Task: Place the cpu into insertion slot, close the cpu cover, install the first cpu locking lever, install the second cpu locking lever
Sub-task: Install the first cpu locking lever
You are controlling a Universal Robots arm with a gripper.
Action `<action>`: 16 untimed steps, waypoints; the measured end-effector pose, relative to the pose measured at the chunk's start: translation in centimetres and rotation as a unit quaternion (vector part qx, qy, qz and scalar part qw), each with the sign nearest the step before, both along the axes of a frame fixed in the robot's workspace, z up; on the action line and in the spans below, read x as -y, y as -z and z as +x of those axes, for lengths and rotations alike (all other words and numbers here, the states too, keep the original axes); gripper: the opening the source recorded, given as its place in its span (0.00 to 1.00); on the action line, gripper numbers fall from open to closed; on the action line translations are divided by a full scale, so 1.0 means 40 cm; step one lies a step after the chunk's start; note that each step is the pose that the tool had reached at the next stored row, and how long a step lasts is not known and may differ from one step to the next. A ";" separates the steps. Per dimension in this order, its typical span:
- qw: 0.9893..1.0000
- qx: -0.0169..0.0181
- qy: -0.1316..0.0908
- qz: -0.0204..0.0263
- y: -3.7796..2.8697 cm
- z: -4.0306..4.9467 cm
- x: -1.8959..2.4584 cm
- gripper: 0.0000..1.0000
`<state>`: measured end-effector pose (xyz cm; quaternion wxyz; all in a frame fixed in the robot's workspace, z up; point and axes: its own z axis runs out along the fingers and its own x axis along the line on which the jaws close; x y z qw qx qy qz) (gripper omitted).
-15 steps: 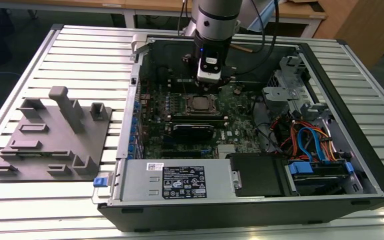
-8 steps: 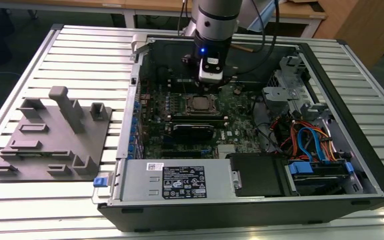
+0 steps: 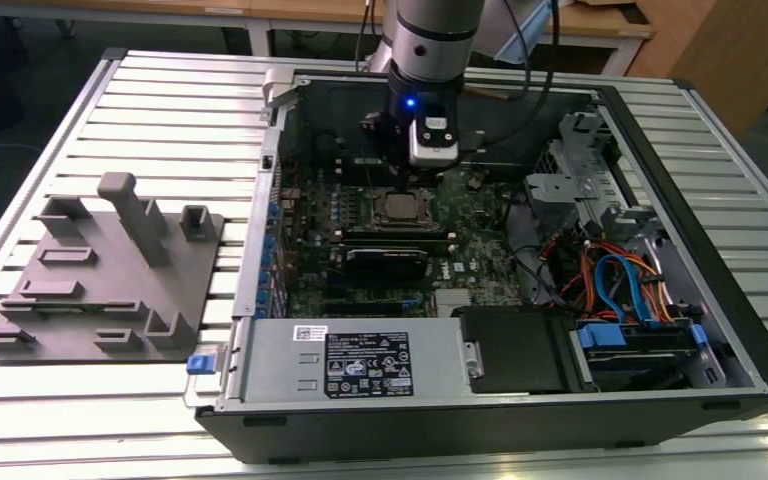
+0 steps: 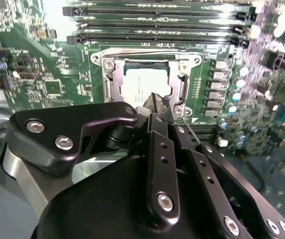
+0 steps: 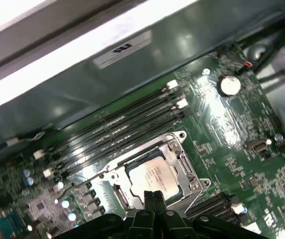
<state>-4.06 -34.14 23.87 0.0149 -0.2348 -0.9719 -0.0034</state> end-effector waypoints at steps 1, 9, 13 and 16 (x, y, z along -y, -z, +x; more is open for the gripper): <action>1.000 0.000 -0.009 0.000 0.000 0.000 0.000 0.10; 0.998 0.001 -0.070 0.000 0.002 0.000 0.000 0.10; 0.997 0.004 -0.077 0.001 0.002 -0.003 0.000 0.10; 0.997 0.007 -0.081 0.011 0.002 -0.004 0.000 0.10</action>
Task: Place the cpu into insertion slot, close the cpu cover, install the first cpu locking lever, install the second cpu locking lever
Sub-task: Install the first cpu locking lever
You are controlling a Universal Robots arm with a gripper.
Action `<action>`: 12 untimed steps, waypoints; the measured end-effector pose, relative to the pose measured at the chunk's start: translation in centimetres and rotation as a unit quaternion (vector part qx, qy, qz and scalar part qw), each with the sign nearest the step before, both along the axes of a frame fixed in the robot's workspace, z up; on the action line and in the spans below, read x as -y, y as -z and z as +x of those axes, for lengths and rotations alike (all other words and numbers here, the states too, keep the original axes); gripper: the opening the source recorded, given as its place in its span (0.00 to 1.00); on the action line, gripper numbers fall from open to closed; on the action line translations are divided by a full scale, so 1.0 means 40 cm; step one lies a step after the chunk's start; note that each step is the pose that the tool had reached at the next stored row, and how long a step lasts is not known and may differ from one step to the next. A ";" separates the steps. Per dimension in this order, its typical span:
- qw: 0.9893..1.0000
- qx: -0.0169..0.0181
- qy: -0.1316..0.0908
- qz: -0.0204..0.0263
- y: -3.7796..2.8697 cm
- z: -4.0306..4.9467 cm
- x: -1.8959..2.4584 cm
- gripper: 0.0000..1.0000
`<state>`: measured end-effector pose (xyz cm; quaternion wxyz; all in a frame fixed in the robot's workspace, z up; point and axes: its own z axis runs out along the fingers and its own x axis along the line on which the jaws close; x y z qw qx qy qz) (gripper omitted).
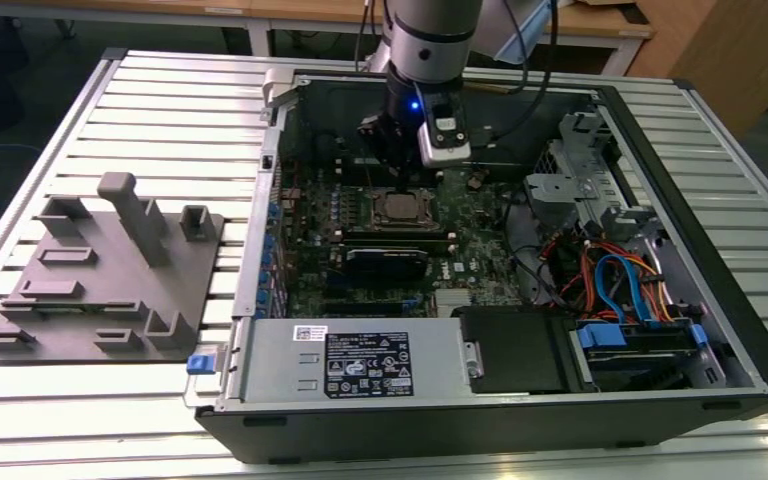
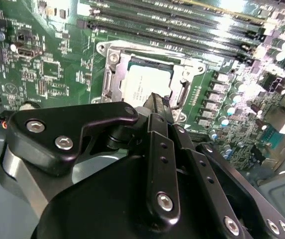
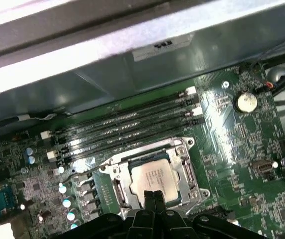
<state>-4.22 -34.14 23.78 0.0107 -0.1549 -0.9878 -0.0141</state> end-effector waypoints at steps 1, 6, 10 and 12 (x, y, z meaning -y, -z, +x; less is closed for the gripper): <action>1.000 0.000 -0.001 0.007 0.000 0.000 0.000 0.10; 1.000 0.000 -0.014 0.021 0.000 -0.002 0.000 0.10; 0.999 0.000 -0.042 0.022 0.000 -0.002 0.000 0.10; 0.998 -0.001 -0.058 0.023 0.001 -0.002 0.000 0.10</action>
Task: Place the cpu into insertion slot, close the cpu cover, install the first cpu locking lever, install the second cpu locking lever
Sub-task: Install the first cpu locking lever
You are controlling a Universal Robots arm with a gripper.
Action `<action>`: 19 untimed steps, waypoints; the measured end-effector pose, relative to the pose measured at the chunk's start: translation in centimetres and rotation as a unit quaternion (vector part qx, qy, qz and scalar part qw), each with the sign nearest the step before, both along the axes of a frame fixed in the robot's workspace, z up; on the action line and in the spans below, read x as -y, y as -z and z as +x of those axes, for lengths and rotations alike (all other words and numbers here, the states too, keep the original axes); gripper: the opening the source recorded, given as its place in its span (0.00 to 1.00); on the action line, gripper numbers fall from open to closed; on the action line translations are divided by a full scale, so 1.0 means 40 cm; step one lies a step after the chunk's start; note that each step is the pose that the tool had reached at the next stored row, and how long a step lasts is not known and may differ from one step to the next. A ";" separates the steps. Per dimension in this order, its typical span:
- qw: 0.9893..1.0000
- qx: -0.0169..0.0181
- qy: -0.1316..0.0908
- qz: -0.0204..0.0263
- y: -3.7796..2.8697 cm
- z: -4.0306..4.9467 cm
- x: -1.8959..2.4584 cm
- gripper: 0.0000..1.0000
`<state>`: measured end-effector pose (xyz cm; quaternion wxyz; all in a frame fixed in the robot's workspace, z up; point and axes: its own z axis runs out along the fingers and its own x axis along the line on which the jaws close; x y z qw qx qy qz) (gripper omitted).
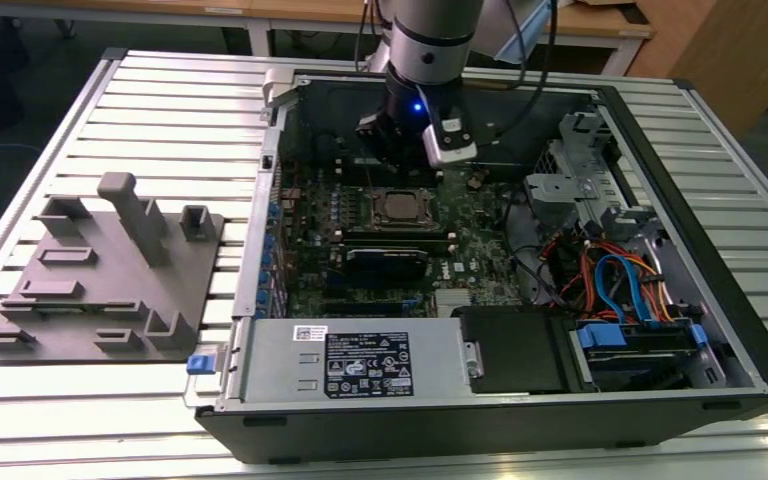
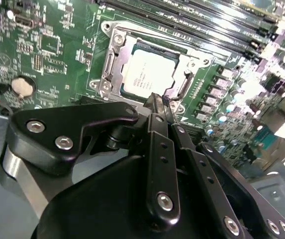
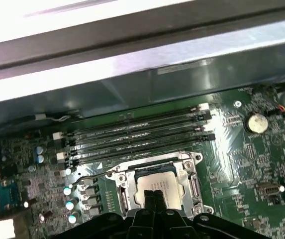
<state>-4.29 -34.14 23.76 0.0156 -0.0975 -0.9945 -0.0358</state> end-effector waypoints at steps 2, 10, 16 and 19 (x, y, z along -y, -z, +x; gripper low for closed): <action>1.000 0.001 -0.010 0.000 0.000 0.000 0.000 0.10; 1.000 0.015 -0.018 0.004 0.002 -0.013 0.000 0.10; 0.999 0.020 -0.020 0.036 0.004 -0.016 0.001 0.10; 0.999 0.023 -0.022 0.036 0.004 -0.017 0.001 0.10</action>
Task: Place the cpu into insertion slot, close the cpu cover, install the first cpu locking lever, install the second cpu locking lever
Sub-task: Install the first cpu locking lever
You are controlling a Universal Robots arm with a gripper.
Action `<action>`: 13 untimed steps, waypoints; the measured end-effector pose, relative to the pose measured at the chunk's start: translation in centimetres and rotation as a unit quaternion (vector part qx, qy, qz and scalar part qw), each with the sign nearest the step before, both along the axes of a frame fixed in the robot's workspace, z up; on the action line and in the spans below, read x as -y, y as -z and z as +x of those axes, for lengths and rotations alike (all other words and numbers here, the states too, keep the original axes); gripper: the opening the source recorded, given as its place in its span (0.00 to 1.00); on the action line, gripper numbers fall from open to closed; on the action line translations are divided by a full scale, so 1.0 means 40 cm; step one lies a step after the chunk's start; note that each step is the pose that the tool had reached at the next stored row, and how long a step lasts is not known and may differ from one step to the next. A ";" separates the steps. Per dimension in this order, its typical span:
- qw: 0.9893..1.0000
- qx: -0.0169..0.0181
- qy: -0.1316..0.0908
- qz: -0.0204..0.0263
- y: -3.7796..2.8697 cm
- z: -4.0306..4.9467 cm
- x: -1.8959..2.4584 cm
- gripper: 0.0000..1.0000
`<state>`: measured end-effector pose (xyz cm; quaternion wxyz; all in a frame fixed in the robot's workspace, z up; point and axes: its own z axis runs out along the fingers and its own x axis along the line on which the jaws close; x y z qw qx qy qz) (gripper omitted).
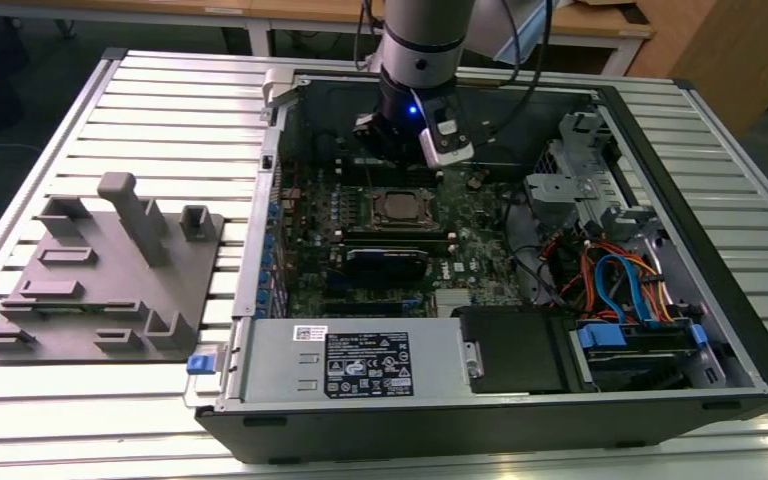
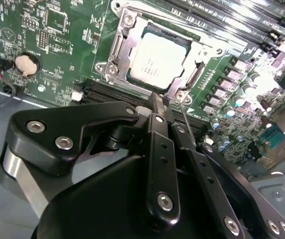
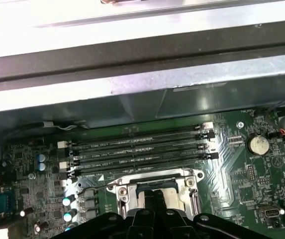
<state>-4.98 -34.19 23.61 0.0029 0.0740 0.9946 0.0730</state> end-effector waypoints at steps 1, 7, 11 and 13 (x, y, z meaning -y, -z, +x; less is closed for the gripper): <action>1.000 0.002 -0.001 0.000 0.000 -0.001 0.000 0.10; 0.999 0.004 -0.033 0.001 0.000 -0.002 0.000 0.10; 0.999 0.005 -0.053 0.001 0.000 -0.003 0.000 0.10; 0.998 0.007 -0.055 0.001 0.001 -0.009 0.000 0.10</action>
